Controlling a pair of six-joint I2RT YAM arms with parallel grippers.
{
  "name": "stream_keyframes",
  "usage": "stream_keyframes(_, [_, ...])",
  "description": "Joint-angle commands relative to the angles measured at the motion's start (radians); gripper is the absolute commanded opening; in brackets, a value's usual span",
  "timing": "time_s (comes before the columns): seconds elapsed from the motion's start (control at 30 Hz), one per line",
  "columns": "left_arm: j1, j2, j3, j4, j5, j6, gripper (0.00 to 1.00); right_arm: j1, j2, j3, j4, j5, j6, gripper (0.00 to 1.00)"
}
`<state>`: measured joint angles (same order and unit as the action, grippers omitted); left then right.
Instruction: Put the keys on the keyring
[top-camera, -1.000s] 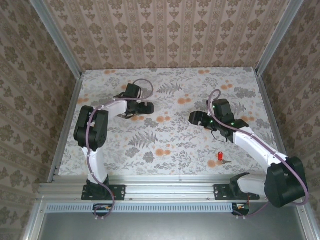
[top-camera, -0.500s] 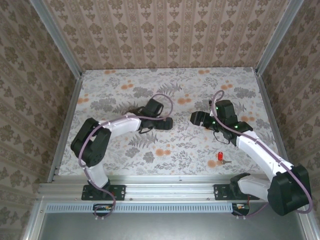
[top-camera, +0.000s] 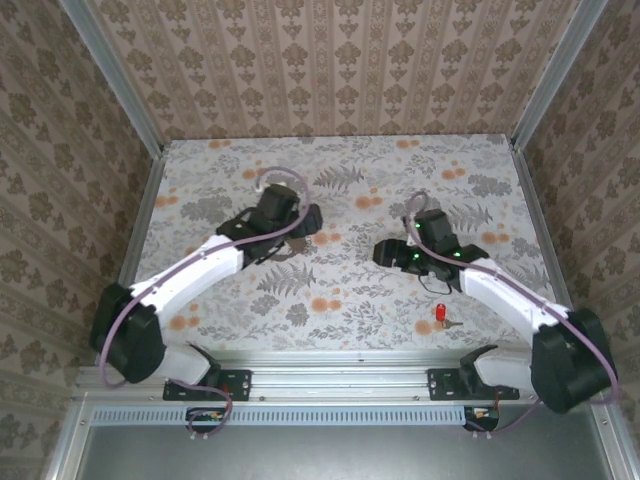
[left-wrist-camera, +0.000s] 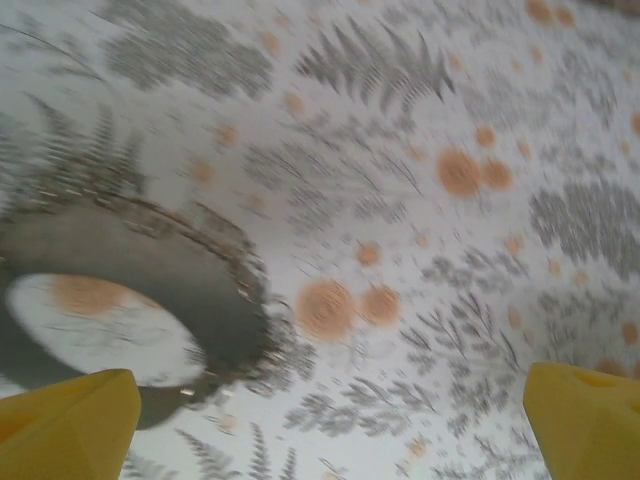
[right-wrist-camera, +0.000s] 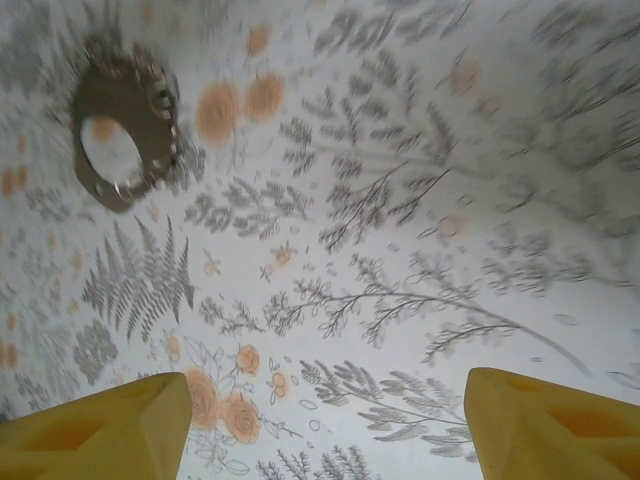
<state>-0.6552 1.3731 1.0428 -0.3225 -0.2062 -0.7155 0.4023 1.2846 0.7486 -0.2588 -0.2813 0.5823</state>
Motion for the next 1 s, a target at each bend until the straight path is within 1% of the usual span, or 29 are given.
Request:
stream_keyframes(0.0, [0.103, -0.071, -0.076, -0.075, 0.013, -0.003, 1.0, 0.076, 0.098, 0.128, 0.022, 0.001, 0.002, 0.71])
stream_keyframes(0.03, [0.145, -0.096, -0.101, -0.073, 0.035, -0.001, 1.0, 0.101, 0.166, 0.171, 0.012, 0.01, 0.0, 0.69])
stream_keyframes(0.13, [0.25, -0.157, -0.158, -0.065, 0.067, 0.022, 1.0, 0.169, 0.284, 0.28, -0.011, 0.043, -0.003, 0.65])
stream_keyframes(0.17, [0.28, -0.17, -0.173, -0.066, 0.077, 0.031, 1.0, 0.192, 0.323, 0.318, -0.018, 0.053, -0.001, 0.62])
stream_keyframes(0.27, [0.363, -0.191, -0.207, -0.062, 0.118, 0.048, 1.0, 0.245, 0.436, 0.428, -0.036, 0.071, 0.013, 0.55])
stream_keyframes(0.37, [0.42, -0.195, -0.232, -0.044, 0.153, 0.058, 1.0, 0.295, 0.544, 0.546, -0.067, 0.072, 0.014, 0.47])
stream_keyframes(0.47, [0.457, -0.198, -0.244, -0.036, 0.17, 0.072, 1.0, 0.345, 0.639, 0.668, -0.123, 0.087, 0.0, 0.42])
stream_keyframes(0.57, [0.488, -0.203, -0.255, -0.023, 0.182, 0.079, 1.0, 0.381, 0.722, 0.784, -0.191, 0.128, -0.016, 0.39])
stream_keyframes(0.63, [0.509, -0.208, -0.263, -0.015, 0.19, 0.081, 1.0, 0.399, 0.772, 0.849, -0.232, 0.159, -0.023, 0.38])
stream_keyframes(0.77, [0.55, -0.218, -0.29, 0.01, 0.21, 0.079, 1.0, 0.421, 0.867, 0.966, -0.326, 0.223, -0.03, 0.31])
stream_keyframes(0.97, [0.578, -0.236, -0.322, 0.037, 0.224, 0.079, 1.0, 0.434, 0.953, 1.066, -0.374, 0.269, -0.038, 0.3])
